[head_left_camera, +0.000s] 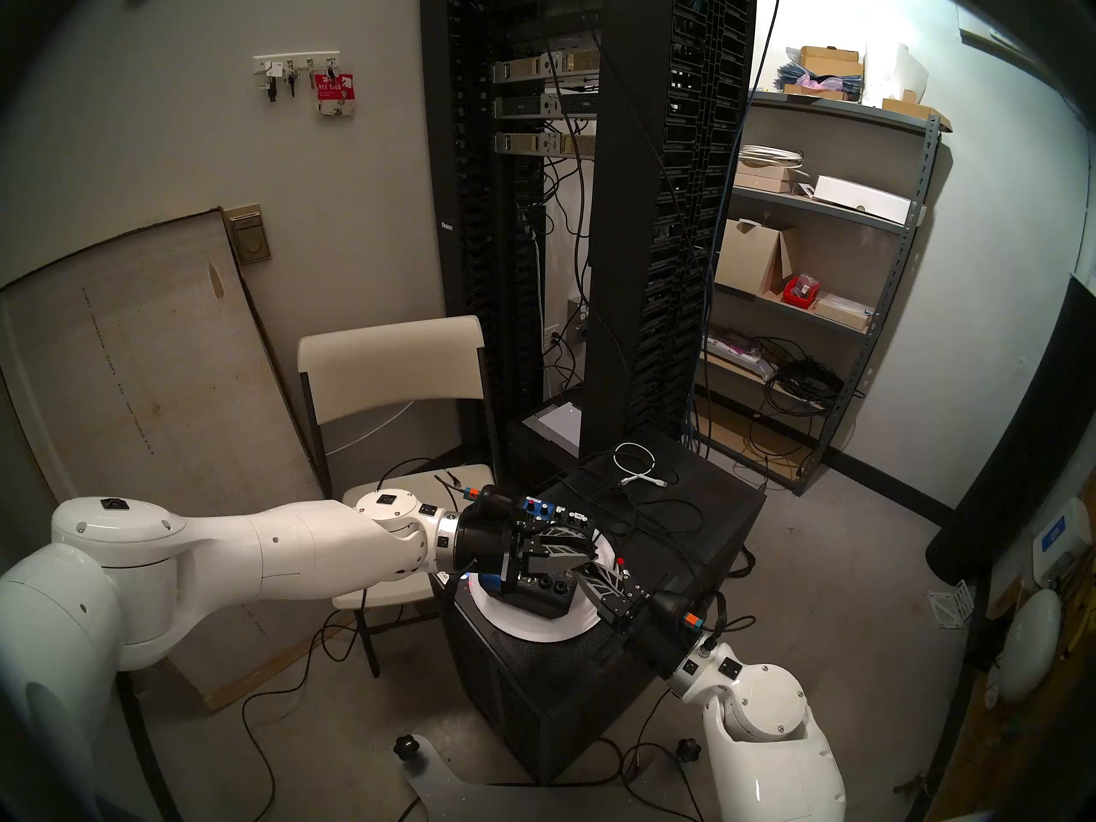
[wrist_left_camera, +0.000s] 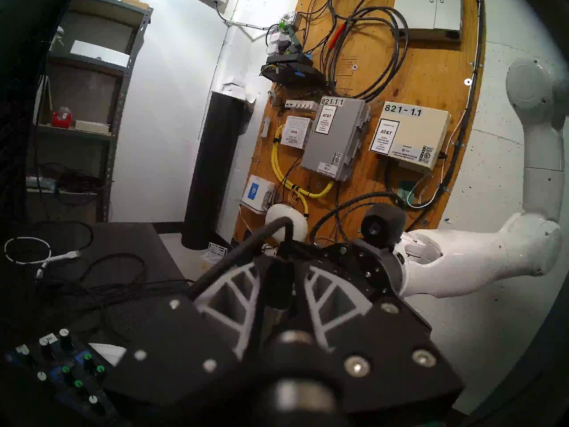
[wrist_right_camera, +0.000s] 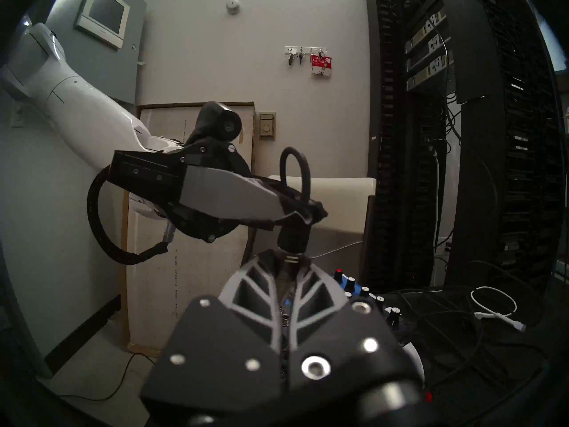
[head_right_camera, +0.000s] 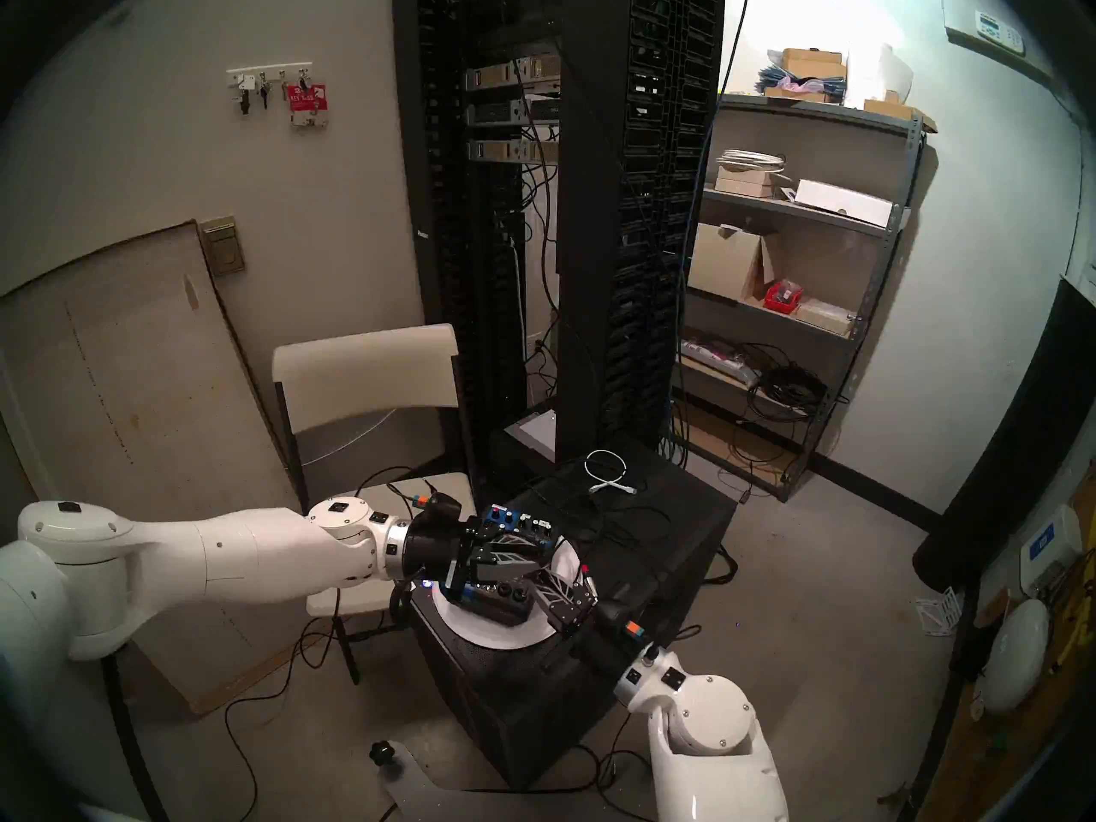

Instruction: Insert aux cable

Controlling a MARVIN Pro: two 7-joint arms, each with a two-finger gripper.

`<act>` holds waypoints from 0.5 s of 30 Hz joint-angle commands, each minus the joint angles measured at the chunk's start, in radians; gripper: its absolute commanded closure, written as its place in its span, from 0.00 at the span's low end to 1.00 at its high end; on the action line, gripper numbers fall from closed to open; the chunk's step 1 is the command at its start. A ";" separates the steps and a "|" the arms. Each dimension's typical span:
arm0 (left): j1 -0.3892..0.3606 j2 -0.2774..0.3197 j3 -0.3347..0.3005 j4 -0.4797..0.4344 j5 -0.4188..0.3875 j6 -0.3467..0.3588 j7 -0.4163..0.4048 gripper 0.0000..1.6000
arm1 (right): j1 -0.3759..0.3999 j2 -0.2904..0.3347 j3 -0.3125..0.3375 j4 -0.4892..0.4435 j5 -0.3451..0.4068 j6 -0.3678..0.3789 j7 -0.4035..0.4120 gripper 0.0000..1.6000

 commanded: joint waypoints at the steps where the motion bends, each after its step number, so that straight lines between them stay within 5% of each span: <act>1: 0.003 0.007 -0.006 -0.016 -0.007 -0.006 0.015 0.73 | 0.043 0.007 -0.047 0.035 -0.019 -0.035 -0.026 1.00; 15: 0.011 0.021 -0.001 -0.021 -0.008 -0.014 0.024 0.73 | 0.120 0.012 -0.065 0.147 -0.044 -0.101 -0.085 1.00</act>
